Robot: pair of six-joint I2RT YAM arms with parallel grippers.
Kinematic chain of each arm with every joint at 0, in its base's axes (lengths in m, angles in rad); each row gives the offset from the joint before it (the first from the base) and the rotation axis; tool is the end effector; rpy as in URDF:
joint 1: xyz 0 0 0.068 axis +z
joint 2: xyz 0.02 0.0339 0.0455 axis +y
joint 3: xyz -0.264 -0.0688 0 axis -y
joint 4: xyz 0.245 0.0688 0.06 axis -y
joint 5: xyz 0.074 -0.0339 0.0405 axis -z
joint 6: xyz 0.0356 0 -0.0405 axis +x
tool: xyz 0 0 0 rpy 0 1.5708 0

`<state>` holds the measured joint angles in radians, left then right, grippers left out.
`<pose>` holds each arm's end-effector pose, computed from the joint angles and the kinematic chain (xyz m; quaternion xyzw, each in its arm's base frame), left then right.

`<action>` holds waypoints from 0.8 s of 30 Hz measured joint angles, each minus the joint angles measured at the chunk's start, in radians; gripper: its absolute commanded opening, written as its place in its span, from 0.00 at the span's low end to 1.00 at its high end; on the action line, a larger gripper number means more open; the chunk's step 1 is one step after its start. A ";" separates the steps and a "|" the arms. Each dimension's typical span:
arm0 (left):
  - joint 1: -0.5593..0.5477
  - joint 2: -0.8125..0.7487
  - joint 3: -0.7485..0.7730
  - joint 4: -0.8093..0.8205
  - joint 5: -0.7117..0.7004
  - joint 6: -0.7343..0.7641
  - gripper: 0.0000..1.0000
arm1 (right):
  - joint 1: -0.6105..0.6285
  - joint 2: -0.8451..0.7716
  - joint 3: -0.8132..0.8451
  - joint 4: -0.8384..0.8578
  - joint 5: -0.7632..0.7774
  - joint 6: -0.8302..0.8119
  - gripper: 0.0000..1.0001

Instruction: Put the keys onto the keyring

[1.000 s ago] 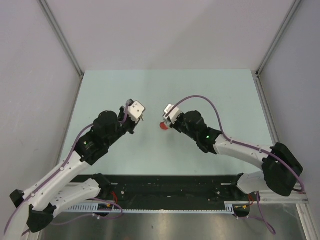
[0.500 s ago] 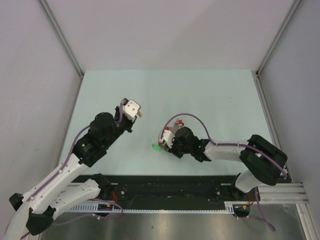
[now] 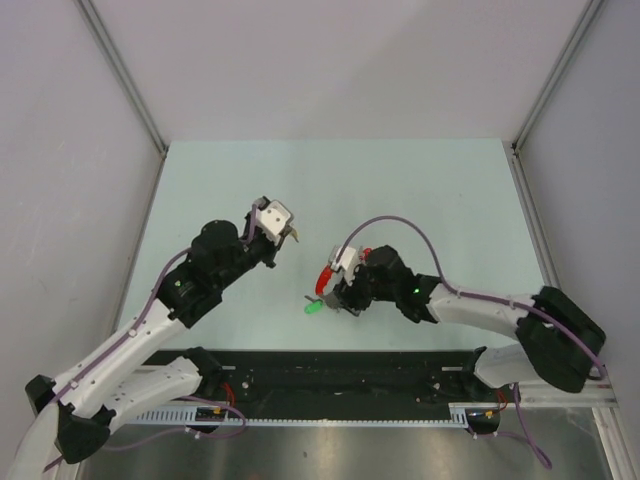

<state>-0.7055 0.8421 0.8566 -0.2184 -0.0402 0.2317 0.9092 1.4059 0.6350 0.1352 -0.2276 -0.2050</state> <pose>0.1498 -0.1257 0.3518 0.3388 0.6974 -0.1330 0.6174 0.1667 0.2272 0.1817 -0.5124 0.7257 0.2496 0.3854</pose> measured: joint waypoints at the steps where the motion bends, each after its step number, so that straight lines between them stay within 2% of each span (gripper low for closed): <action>1: 0.000 0.009 0.000 0.004 0.021 -0.006 0.00 | -0.019 -0.047 0.000 -0.001 -0.007 0.016 0.61; 7: 0.001 0.036 -0.016 0.051 0.154 -0.059 0.00 | -0.172 -0.333 0.000 0.016 -0.074 0.128 0.62; 11: 0.001 0.058 -0.025 0.107 0.276 -0.097 0.00 | -0.234 -0.462 -0.001 0.055 -0.117 0.192 0.60; 18: 0.001 0.085 -0.072 0.247 0.544 -0.151 0.01 | -0.261 -0.591 -0.013 0.129 -0.250 0.232 0.56; 24: 0.001 0.092 -0.106 0.375 0.721 -0.188 0.00 | -0.266 -0.645 -0.013 0.151 -0.349 0.231 0.49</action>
<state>-0.7044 0.9340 0.7509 0.1566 0.6807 0.0437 0.6437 0.7609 0.6216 0.2863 -0.5762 0.0257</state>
